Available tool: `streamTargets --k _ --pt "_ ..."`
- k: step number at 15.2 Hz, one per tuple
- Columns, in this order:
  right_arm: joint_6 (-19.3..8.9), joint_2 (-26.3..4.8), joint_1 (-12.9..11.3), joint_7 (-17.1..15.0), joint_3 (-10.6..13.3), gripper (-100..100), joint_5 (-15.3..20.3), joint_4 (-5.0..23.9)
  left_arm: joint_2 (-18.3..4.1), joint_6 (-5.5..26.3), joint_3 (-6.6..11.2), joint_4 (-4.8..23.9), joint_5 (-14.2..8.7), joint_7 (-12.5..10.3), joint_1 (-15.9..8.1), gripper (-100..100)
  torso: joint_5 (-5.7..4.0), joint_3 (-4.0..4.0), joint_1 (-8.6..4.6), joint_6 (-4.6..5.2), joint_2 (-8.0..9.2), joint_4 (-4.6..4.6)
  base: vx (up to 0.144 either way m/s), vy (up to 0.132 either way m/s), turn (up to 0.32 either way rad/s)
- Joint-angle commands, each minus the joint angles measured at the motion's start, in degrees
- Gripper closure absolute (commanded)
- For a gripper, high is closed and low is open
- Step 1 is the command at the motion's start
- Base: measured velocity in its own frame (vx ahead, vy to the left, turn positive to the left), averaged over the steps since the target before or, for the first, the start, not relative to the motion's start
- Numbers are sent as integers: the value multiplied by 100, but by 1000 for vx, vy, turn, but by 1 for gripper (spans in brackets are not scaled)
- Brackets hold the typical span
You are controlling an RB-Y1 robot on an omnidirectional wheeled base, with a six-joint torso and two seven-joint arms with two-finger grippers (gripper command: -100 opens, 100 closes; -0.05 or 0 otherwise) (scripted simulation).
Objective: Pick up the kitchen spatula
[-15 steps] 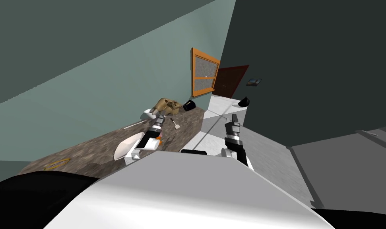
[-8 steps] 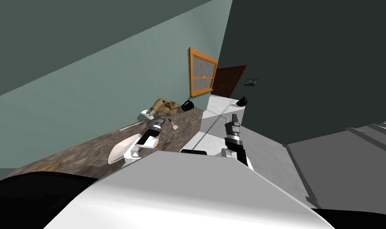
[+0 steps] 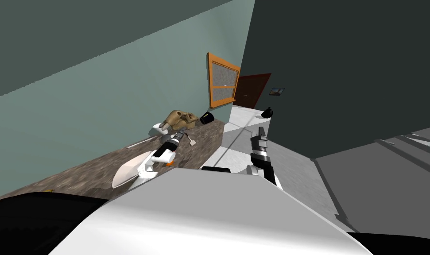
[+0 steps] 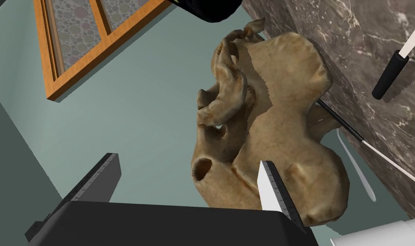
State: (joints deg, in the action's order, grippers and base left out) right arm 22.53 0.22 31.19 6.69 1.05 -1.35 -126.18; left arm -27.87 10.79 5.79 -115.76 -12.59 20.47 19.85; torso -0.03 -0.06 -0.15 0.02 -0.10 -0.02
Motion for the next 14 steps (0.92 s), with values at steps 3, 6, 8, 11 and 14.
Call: streamTargets --k 3,6,8,11,14 --pt "0 0 0 0 0 0 0 0 -117 387 18 120 -99 70 -77 -100 0 1 1 -2 2 0 15 -29 -28" --pt "0 0 0 0 0 0 0 0 -269 755 41 271 -231 165 -175 -100 1 1 2 0 3 0 14 -28 -49" --pt "0 0 0 0 0 0 0 0 -417 1057 63 424 -363 260 -272 -100 0 2 2 0 4 1 19 -37 -70" --pt "0 0 0 0 0 0 0 0 -564 1391 86 577 -497 356 -370 -100 0 0 0 -1 0 0 25 -36 -43" --pt "0 0 0 0 0 0 0 0 -707 1759 108 730 -630 452 -468 -100 0 0 -1 0 1 0 20 -35 -48"
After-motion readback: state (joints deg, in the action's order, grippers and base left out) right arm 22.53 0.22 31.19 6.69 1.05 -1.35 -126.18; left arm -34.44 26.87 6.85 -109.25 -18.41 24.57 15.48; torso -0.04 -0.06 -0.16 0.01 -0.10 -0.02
